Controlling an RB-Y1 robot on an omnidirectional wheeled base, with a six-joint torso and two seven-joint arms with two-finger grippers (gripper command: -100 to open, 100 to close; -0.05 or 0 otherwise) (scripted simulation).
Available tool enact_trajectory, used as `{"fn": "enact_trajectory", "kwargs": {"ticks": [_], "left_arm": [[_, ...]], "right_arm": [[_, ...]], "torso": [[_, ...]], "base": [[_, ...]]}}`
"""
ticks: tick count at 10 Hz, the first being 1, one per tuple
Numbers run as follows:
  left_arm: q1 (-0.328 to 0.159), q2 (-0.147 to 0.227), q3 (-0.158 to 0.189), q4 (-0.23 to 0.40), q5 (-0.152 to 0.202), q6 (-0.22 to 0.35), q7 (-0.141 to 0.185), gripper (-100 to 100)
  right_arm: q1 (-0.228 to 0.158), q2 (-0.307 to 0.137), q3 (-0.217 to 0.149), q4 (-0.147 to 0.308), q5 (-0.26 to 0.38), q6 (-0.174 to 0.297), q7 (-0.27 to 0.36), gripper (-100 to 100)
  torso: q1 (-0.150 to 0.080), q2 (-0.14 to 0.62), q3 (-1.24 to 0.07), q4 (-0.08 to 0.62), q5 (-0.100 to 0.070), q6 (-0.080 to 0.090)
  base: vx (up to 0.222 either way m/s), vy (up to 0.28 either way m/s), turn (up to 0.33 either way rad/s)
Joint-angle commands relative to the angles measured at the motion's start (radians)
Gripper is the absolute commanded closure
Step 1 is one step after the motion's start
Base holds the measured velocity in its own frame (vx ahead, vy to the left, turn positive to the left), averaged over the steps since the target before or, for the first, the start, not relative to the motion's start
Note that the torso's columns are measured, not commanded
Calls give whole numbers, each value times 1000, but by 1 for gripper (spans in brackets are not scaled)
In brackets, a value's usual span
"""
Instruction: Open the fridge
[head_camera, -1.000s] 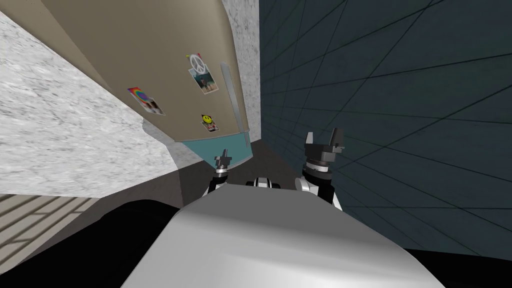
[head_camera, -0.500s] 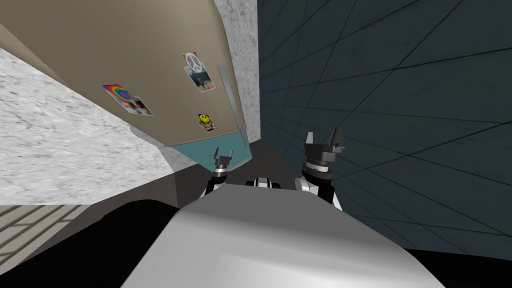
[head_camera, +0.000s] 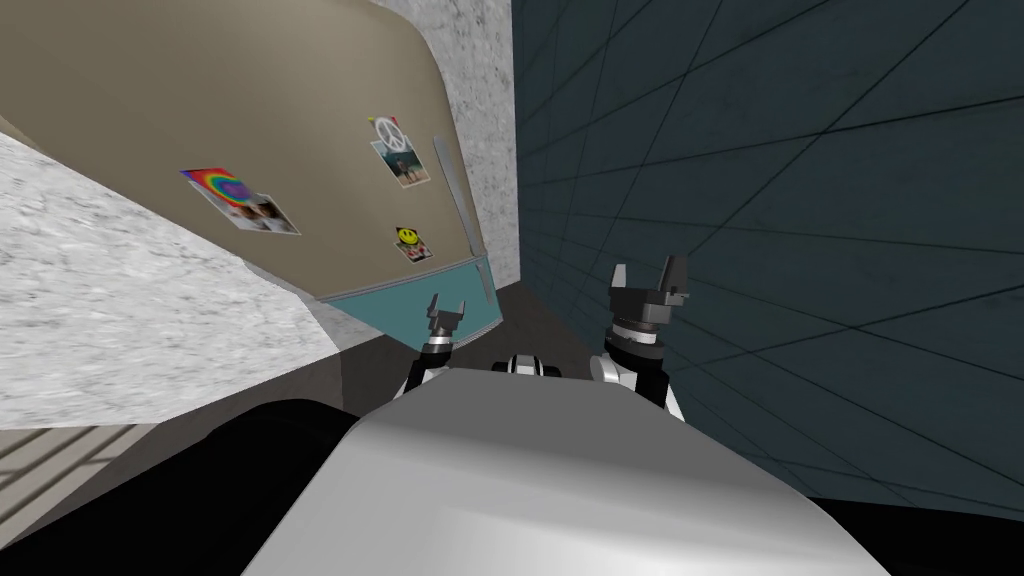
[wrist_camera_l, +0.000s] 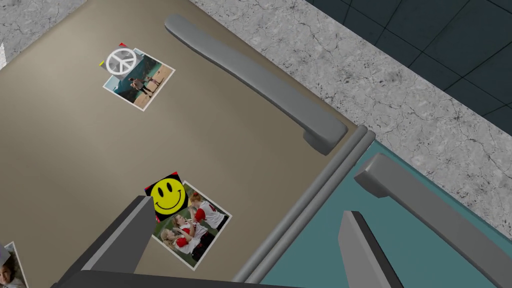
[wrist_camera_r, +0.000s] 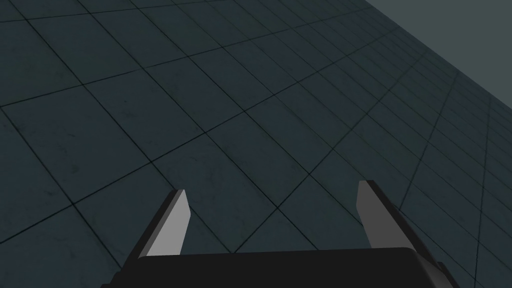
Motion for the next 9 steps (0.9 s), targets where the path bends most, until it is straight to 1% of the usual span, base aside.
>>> {"fn": "enact_trajectory", "kwargs": {"ticks": [1, 4, 5, 6, 8, 9], "left_arm": [[14, 6, 4, -32, 15, 46, 8, -100], [30, 13, 8, -67, 32, 95, 16, -100], [27, 11, 7, -60, 29, 84, 14, -100], [43, 17, 14, -91, 36, 102, 17, -100], [62, 25, 23, -128, 43, 119, 20, -100], [54, 21, 20, -115, 40, 114, 18, -100]], "right_arm": [[0, 0, 0, 0, 0, 0, 0, 0], [0, 0, 0, 0, 0, 0, 0, 0], [0, 0, 0, 0, 0, 0, 0, 0], [0, 0, 0, 0, 0, 0, 0, 0], [0, 0, 0, 0, 0, 0, 0, 0], [0, 0, 0, 0, 0, 0, 0, 0]], "torso": [[1, 1, 0, 0, 0, 0], [1, 0, 0, 0, 0, 0], [0, 1, 0, 0, 0, 0], [1, 4, 2, 1, 0, 0], [1, 0, 0, 0, 0, 0], [0, -1, -1, 0, 0, 0]], "base": [[120, -17, -10], [129, -16, -12], [55, -10, -1], [66, 7, 26], [103, -10, 29], [46, -7, 8]]}}
